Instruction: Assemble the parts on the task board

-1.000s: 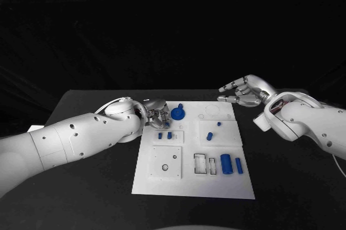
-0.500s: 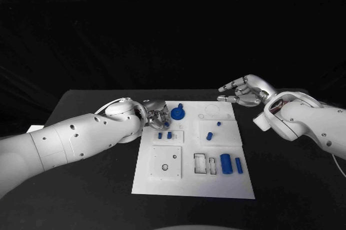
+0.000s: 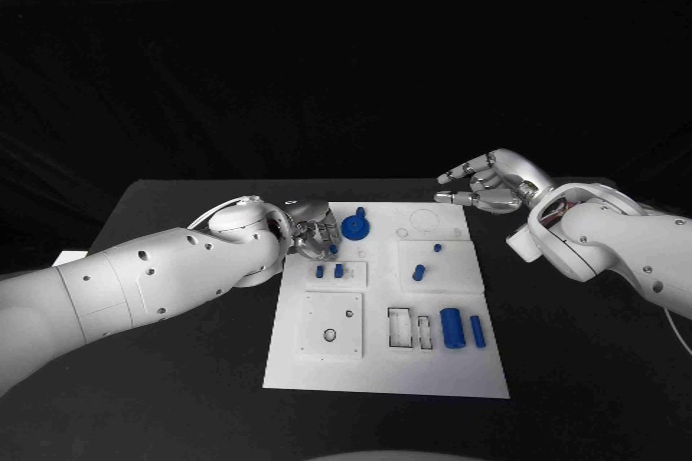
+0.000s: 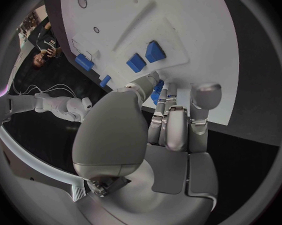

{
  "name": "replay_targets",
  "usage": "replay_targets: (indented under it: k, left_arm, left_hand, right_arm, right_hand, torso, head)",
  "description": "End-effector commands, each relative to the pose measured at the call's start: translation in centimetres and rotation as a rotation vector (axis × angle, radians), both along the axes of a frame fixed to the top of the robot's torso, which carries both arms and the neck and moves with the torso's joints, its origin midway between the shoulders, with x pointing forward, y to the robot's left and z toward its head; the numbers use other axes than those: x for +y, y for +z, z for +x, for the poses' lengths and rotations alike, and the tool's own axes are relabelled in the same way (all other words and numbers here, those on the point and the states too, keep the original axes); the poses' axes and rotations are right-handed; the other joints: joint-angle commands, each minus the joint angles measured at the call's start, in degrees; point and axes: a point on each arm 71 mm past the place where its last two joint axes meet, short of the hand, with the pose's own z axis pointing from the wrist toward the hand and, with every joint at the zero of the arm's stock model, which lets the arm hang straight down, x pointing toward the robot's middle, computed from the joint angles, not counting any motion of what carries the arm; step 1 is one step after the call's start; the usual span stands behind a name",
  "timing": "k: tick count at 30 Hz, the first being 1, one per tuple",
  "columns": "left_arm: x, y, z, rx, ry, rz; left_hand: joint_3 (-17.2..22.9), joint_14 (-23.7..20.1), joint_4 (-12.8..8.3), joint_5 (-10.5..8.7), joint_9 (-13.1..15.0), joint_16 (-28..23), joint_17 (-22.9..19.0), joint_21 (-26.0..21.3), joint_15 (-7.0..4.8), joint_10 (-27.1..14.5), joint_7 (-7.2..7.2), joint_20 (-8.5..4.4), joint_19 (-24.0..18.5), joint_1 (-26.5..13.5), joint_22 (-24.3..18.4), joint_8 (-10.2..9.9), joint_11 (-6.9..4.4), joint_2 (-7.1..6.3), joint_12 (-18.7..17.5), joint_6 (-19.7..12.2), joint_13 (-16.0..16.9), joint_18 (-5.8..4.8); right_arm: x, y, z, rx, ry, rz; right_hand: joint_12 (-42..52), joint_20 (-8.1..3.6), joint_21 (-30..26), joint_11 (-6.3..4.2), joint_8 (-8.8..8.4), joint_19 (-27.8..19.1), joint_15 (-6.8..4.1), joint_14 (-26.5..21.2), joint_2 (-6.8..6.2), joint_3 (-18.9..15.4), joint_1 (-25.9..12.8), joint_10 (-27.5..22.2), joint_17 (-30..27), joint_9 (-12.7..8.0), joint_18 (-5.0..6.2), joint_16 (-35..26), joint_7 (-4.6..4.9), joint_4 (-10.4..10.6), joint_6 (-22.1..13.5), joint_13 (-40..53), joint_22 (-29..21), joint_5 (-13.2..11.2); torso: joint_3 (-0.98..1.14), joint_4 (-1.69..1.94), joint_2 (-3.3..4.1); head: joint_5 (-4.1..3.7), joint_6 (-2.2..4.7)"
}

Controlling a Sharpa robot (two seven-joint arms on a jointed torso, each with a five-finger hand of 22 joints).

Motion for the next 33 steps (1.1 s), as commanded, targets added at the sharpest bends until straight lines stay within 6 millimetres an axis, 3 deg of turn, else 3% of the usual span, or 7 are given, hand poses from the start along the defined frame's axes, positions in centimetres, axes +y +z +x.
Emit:
replay_targets:
  k: [1,4,6,11,17,23,33]
  left_arm:
    - [0.1,0.0,0.0,-0.001,0.008,-0.001]
    - [0.5,0.1,0.0,-0.001,0.017,-0.006]
    - [0.8,0.1,-0.1,0.001,0.024,-0.016]
    - [2.7,0.5,-0.1,0.062,0.054,-0.202]
    - [4.8,1.5,-0.2,0.196,0.127,-0.672]
    - [7.5,1.5,-0.4,0.397,0.317,-1.217]
    - [8.6,1.3,-2.0,0.469,0.401,-1.435]
  left_hand:
    - [-0.8,1.68,-0.07,0.24,-0.06,-0.47,-0.36,-0.64,0.46,-0.81,-0.18,0.42,1.04,-0.53,-0.31,-0.2,0.03,-0.29,-0.38,-1.3,-0.03,-0.87]
    - [-1.73,1.57,-0.13,0.3,-0.03,-0.68,-0.91,-1.33,0.56,-1.82,-0.24,0.57,0.95,-0.54,-0.92,-0.15,0.2,-0.34,-0.76,-2.3,-0.1,-0.73]
    - [-2.26,1.54,-0.14,0.33,-0.01,-0.74,-1.08,-1.55,0.63,-2.39,-0.28,0.64,0.93,-0.52,-1.1,-0.1,0.3,-0.29,-0.92,-2.6,-0.13,-0.69]
    - [-2.93,1.3,-0.26,0.57,0.19,-1.16,-2.09,-2.09,0.86,-3.49,0.42,0.86,0.76,0.07,-1.48,0.4,0.6,0.64,-0.93,-2.08,-0.13,-0.63]
    - [-1.4,-0.08,0.38,0.7,0.69,-3.55,-6.35,-7.03,1.38,-1.65,1.54,1.36,-1.01,0.13,-5.9,2.38,1.28,2.81,1.06,1.92,0.27,0.1]
    - [-1.65,-6.63,2.16,0.92,0.55,-11.4,-19.82,-19.94,1.84,-0.79,1.68,2.02,-7.19,-2.43,-17.07,3.47,1.25,3.83,3.04,3.42,0.47,2.14]
    - [-4.65,-8.19,1.56,1.28,0.48,-12.12,-22.04,-21.54,0.36,3.39,0.4,1.08,-7.9,-2.74,-18.02,4.99,-0.91,4.8,12.22,4.26,5.03,2.35]
  right_arm:
    - [0.0,-0.3,0.0,0.034,0.007,-0.024]
    - [-0.3,-0.6,0.1,0.063,0.002,-0.052]
    - [-0.3,-0.8,0.1,0.071,0.003,-0.074]
    - [-0.4,-1.0,-0.1,0.056,0.026,-0.187]
    - [0.2,-1.4,-1.0,0.003,0.062,-0.427]
    - [1.7,-1.8,-2.0,-0.057,0.077,-0.656]
    - [3.3,-2.4,-2.2,-0.126,0.112,-0.768]
  right_hand:
    - [-8.0,-0.13,-1.61,-0.15,-0.04,-1.25,0.02,3.21,0.88,-0.49,0.37,-4.0,2.91,0.04,0.98,-1.14,-0.25,0.12,-0.19,-2.34,-2.5,-0.06]
    - [-32.82,-0.26,-4.6,-0.09,0.16,-3.14,-0.1,2.59,1.32,-0.46,1.21,-16.84,0.81,0.12,1.86,-2.89,-0.27,0.44,0.15,-19.01,-7.09,-0.34]
    - [-38.44,-0.28,-5.09,0.31,0.34,-3.22,-0.11,2.48,1.79,0.49,2.91,-19.66,0.12,0.19,1.88,-3.52,-0.37,0.15,0.73,-23.77,-7.65,-0.5]
    - [-54.63,-0.25,-5.82,0.96,1.03,-2.88,0.25,2.5,1.09,6.85,9.38,-17.55,-1.25,0.34,2.04,-4.92,0.44,-2.41,3.89,-42.31,-8.29,-2.31]
    - [-60.42,-0.27,-5.84,0.1,1.14,-2.55,0.07,2.64,-0.59,12.13,11.04,-13.5,-1.34,0.38,1.94,-5.19,-0.48,-4.31,6.4,-50.31,-8.14,-4.58]
    - [-64.42,0.0,-6.18,0.37,0.59,-2.54,0.26,2.66,-2.13,15.69,9.75,-12.67,-1.66,0.29,2.0,-5.56,-0.56,-4.2,7.36,-55.17,-8.58,-8.04]
    - [-66.76,0.72,-8.46,0.88,-0.4,-3.64,0.9,2.19,-4.59,18.75,8.6,-16.0,-5.16,-0.14,2.58,-8.19,-0.85,-4.01,5.35,-60.56,-11.88,-9.39]
  torso:
    - [-0.01,-0.03,-0.03]
    - [0.0,-0.04,-0.03]
    - [-0.03,-0.04,-0.01]
    - [0.04,-0.06,-0.04]
    - [0.05,0.03,0.01]
    - [0.38,-0.13,0.07]
    - [0.3,-0.07,0.04]
  head:
    - [-0.08,0.02]
    - [-0.21,0.07]
    - [-0.25,0.17]
    - [-0.26,0.33]
    - [-0.96,0.78]
    - [-2.27,1.88]
    - [-2.84,1.95]
